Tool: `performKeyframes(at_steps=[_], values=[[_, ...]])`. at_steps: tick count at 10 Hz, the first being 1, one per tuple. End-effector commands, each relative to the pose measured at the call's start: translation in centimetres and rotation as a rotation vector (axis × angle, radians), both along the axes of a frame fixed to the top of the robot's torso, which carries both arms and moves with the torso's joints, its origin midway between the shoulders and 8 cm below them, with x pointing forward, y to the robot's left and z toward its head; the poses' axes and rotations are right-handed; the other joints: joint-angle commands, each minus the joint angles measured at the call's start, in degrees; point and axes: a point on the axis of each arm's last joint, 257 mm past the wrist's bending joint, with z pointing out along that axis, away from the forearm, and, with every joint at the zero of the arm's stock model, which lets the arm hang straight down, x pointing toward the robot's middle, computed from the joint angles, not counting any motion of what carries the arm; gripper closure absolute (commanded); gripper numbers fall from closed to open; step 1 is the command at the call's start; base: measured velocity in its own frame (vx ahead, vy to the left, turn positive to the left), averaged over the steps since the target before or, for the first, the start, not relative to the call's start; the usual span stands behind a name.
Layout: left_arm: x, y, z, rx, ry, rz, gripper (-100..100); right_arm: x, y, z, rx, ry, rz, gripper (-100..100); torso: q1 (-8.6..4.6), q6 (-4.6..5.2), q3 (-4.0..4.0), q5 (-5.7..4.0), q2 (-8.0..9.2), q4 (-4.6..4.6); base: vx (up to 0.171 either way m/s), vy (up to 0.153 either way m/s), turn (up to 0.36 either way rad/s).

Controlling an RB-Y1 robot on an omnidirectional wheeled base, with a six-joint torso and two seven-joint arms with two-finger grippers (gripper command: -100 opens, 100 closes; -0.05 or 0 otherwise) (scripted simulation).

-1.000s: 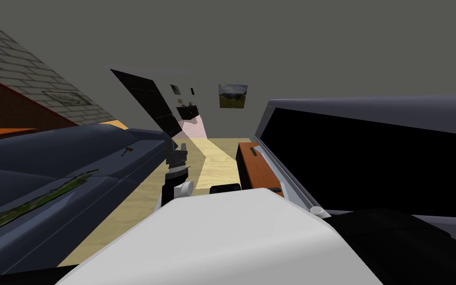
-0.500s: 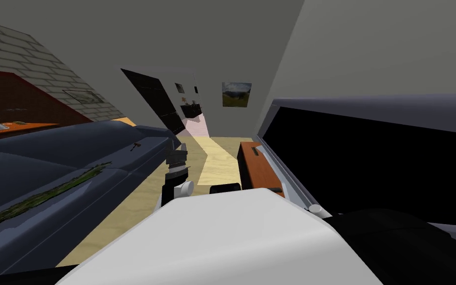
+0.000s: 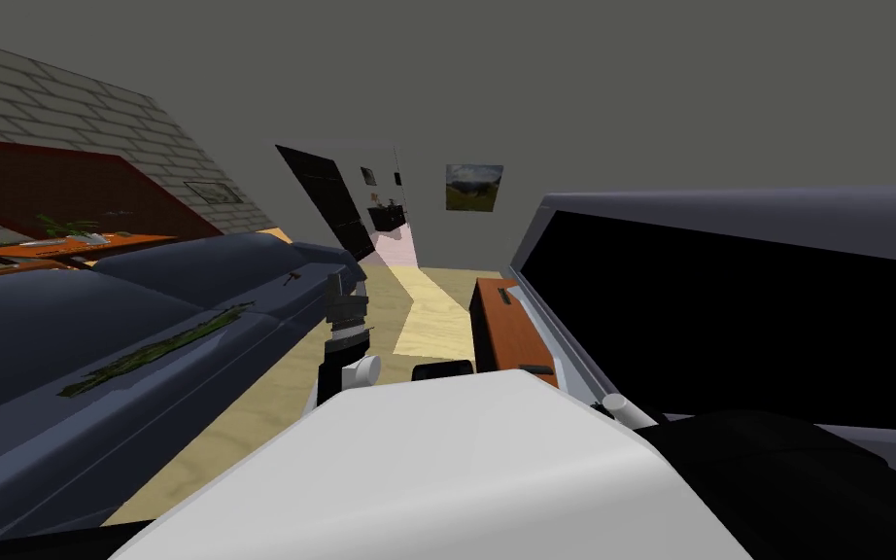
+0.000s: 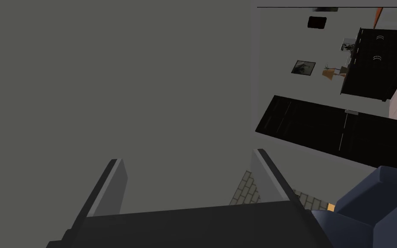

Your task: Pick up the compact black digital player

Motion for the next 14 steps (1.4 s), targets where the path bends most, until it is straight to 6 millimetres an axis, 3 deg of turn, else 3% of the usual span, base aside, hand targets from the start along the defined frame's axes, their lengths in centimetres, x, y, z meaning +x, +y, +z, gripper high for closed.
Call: performKeyframes(at_steps=[1,13,14], values=[[0.0,0.0,0.0,0.0,0.0,0.0,0,0.7,0.1,0.2,0.001,0.001,-0.022,100,0.0,0.0,0.0,0.0,0.0,0.0,-0.128,0.003,0.175],[0.0,0.0,0.0,0.0,0.0,0.0,0,3.6,0.2,1.3,0.003,0.006,-0.157,100,-0.02,0.05,0.04,0.03,0.07,0.0,-0.094,0.006,0.116],[0.0,0.0,0.0,0.0,0.0,0.0,0,3.7,0.2,1.3,0.003,0.006,-0.161,0,-0.04,0.07,-0.06,0.03,-0.11,-0.03,-0.008,0.001,-0.003]])
